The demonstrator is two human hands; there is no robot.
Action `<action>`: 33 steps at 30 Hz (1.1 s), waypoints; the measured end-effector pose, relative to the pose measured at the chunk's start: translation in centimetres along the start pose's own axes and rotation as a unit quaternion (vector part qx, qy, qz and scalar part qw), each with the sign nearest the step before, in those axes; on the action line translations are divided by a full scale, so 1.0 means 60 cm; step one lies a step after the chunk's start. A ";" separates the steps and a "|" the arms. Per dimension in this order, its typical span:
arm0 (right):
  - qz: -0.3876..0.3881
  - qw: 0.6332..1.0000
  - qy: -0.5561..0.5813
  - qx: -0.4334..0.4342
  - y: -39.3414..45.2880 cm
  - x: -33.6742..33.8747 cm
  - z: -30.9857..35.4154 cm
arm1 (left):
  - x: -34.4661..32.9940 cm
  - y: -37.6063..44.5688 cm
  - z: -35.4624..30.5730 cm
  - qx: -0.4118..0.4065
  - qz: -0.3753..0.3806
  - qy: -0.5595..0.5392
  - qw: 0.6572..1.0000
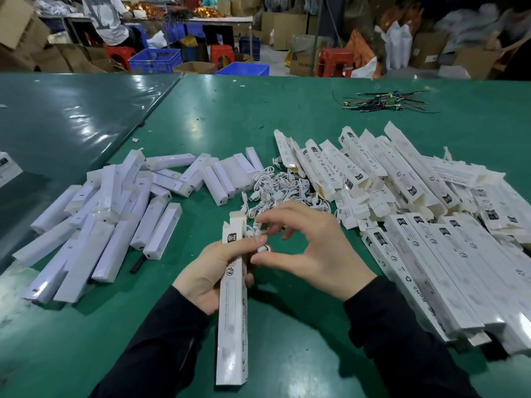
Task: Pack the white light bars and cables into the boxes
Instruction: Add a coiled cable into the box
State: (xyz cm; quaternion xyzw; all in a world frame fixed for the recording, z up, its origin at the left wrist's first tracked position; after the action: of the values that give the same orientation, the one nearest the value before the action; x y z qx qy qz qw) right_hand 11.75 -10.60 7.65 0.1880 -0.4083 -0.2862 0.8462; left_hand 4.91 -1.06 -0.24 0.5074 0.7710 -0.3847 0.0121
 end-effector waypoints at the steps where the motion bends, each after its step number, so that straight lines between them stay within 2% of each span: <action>1: -0.003 1.000 0.004 0.000 0.000 0.002 0.001 | 0.001 0.000 -0.001 0.000 0.000 0.003 1.000; 6: 0.078 0.996 0.023 -0.048 -0.006 -0.014 -0.010 | -0.008 -0.004 0.002 0.005 0.040 0.039 0.998; 9: 0.083 0.994 0.036 -0.060 -0.007 -0.019 -0.013 | -0.008 -0.003 0.003 0.000 0.033 0.063 0.997; 13: 0.025 0.995 0.072 -0.065 -0.004 0.000 -0.016 | -0.013 -0.008 -0.002 -0.016 0.052 0.086 0.995; 16: -0.046 0.987 0.116 -0.103 -0.006 0.021 -0.030 | -0.006 -0.009 -0.010 -0.031 0.037 0.095 0.994; 19: -0.148 0.954 0.204 -0.164 -0.010 0.044 -0.051 | -0.002 -0.011 -0.016 -0.045 0.028 0.115 0.992; 22: -0.217 0.911 0.295 -0.189 -0.014 0.055 -0.059 | -0.023 -0.019 -0.003 -0.025 0.084 0.159 0.983; 24: -0.217 0.898 0.328 -0.199 -0.014 0.047 -0.056 | -0.036 -0.023 0.009 -0.010 0.120 0.184 0.976; 26: -0.195 0.901 0.324 -0.210 -0.013 0.032 -0.052 | -0.042 -0.024 0.016 0.000 0.137 0.192 0.972; 29: -0.181 0.915 0.284 -0.222 -0.015 0.022 -0.053 | -0.042 -0.023 0.016 0.000 0.141 0.191 0.971; 33: -0.203 0.909 0.298 -0.207 -0.014 0.019 -0.049 | -0.040 -0.021 0.015 -0.013 0.132 0.193 0.972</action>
State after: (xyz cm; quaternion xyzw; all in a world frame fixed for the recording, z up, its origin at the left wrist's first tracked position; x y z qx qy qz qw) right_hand 14.37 -11.74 6.09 0.1639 -0.0211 -0.4609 0.8719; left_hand 4.74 -3.70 0.87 0.6690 0.6901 -0.2642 -0.0800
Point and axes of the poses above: each hand's wrist, its own y-axis towards the middle knuckle, its own x-axis out of the back of the hand, z = x × y, the point moved 7 cm from there along y, towards the middle knuckle, and after that the axes turned 6 degrees about x, right-handed, at the moved point
